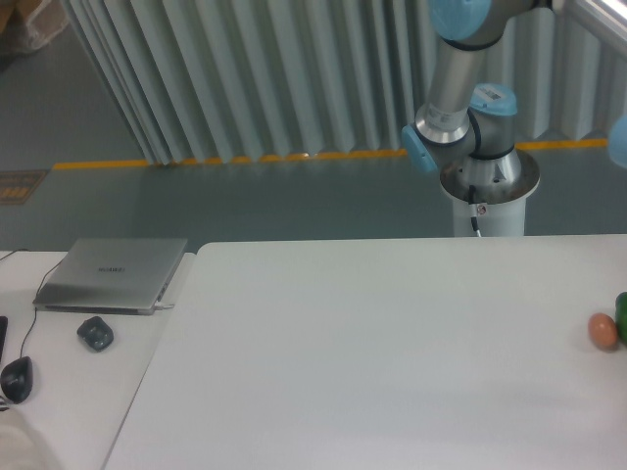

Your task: Place the red pepper on the table

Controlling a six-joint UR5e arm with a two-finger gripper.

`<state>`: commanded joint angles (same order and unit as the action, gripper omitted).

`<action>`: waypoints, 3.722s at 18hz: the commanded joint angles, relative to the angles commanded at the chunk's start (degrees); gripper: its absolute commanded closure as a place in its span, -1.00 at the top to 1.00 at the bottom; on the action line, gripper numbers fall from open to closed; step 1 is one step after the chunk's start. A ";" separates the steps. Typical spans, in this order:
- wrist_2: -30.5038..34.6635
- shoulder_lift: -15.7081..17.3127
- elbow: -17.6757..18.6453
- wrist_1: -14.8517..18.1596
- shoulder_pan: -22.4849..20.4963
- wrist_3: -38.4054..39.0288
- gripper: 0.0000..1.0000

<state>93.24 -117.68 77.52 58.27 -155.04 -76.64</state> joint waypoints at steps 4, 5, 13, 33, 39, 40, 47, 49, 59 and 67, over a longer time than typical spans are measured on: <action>1.85 -1.15 -0.26 -0.09 0.09 0.18 1.00; 1.85 -1.59 -0.53 -0.35 0.09 0.18 1.00; 1.94 -3.61 -0.88 -2.46 1.67 2.90 1.00; 5.02 -8.62 -2.02 -5.27 1.50 2.55 1.00; 5.28 -8.71 -1.67 -5.19 1.58 2.90 0.22; 5.37 -8.80 -1.58 -5.10 1.67 2.90 0.18; 7.74 -8.89 -1.85 -5.01 1.85 3.17 -0.19; 7.57 -8.71 -2.02 -5.01 1.76 3.16 -0.19; 6.42 -7.12 -2.11 -3.43 1.58 4.56 -0.03; 6.42 -7.92 -3.43 -4.04 1.58 8.17 -0.07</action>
<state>99.67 -125.60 74.09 54.23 -153.46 -68.47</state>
